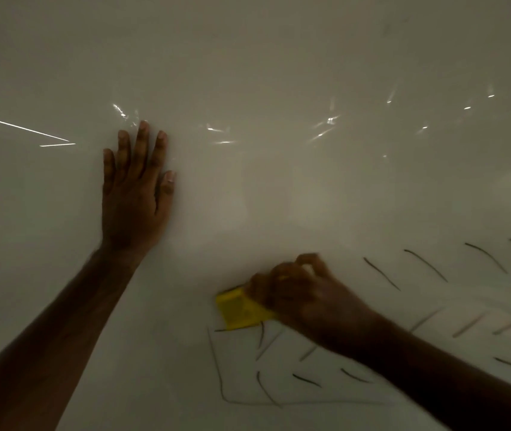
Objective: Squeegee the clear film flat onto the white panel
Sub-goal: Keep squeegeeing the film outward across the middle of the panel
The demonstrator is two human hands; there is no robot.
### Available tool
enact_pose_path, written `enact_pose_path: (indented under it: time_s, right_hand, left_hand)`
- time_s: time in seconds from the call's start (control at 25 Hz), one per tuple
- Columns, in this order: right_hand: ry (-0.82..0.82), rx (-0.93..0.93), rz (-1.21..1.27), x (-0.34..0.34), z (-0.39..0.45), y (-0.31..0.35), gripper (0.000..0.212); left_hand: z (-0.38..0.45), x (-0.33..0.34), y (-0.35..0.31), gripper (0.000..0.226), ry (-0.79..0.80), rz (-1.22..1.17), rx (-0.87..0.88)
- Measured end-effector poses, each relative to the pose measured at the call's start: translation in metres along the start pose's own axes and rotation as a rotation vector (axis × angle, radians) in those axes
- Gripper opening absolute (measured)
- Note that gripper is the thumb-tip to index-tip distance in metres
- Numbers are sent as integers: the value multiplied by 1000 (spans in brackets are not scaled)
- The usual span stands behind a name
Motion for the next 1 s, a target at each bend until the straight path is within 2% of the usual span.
enact_pose_path:
  time_s: [0.12, 0.24, 0.4, 0.56, 0.72, 0.84, 0.92, 1.0]
  right_hand:
    - [-113, 163, -26, -40, 6, -45, 50]
    - [-200, 278, -1, -36, 22, -48, 56]
    - [-98, 138, 19, -7, -12, -16, 50]
    - [7, 73, 31, -26, -68, -24, 48]
    - [-169, 248, -54, -80, -60, -85, 56]
    - [-267, 351, -37, -81, -37, -96, 59]
    - [-226, 293, -28, -67, -45, -83, 57]
    - [-117, 192, -13, -54, -74, -64, 53]
  left_hand:
    - [-3, 3, -3, 59, -2, 7, -20]
    - [-10, 3, -10, 58, 14, -1, -53]
    - [-34, -2, -26, 59, 72, -27, 16]
    - [-58, -7, -51, 60, 106, -19, 112]
    - [-53, -7, -72, 61, 92, -4, 130]
    - [-36, -6, -88, 62, 81, -8, 116]
    - [-24, -7, -100, 62, 71, -11, 106]
    - [-14, -8, -109, 62, 72, -19, 102]
Point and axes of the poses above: each hand's wrist, its own z-axis towards the middle knuckle, its own x-axis out of the palm, y = z × x, the point moved 3 cm from there along z, towards the middle knuckle, and after that the axes turned 15 degrees about z, right-handed, at the moved point
